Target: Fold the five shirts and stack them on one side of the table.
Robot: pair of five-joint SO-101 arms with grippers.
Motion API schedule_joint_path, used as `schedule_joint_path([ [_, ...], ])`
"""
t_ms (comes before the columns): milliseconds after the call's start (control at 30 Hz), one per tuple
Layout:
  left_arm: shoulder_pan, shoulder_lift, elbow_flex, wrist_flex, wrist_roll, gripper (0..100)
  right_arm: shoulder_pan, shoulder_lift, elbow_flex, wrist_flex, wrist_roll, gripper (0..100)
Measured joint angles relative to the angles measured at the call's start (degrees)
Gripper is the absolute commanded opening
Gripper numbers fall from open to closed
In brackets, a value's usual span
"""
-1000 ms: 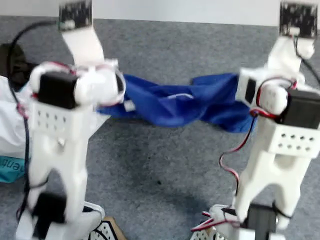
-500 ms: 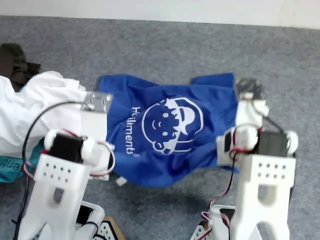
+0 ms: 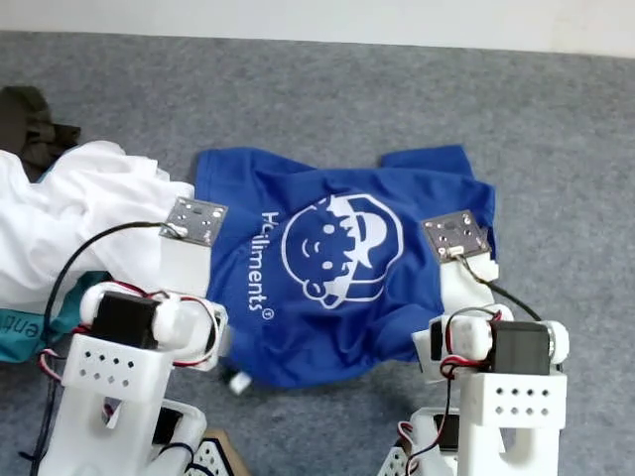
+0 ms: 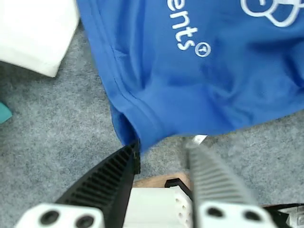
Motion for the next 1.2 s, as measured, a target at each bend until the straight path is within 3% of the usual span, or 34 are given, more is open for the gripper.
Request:
schedule_joint_path([
  [233, -7.5, 0.0, -6.4, 1.2, -0.1, 51, 1.1, 0.0, 0.0, 0.0, 0.4, 28.9],
  [467, -11.3, 4.0, -11.1, -5.7, -0.1, 41, 9.2, 0.0, -8.1, -1.0, 0.5, 28.9],
  [700, -11.3, 25.3, -19.4, -12.6, 0.0, 34, 11.6, 11.3, -16.7, -6.0, -0.4, 28.9],
  [900, -11.3, 46.1, -36.8, -14.9, 0.0, 34, 11.9, 30.4, -22.2, -20.2, -7.7, 28.9],
  [1200, -9.1, 79.0, -64.3, -21.9, 6.6, 34, 9.8, 56.4, -33.6, -33.0, -8.6, 28.9],
])
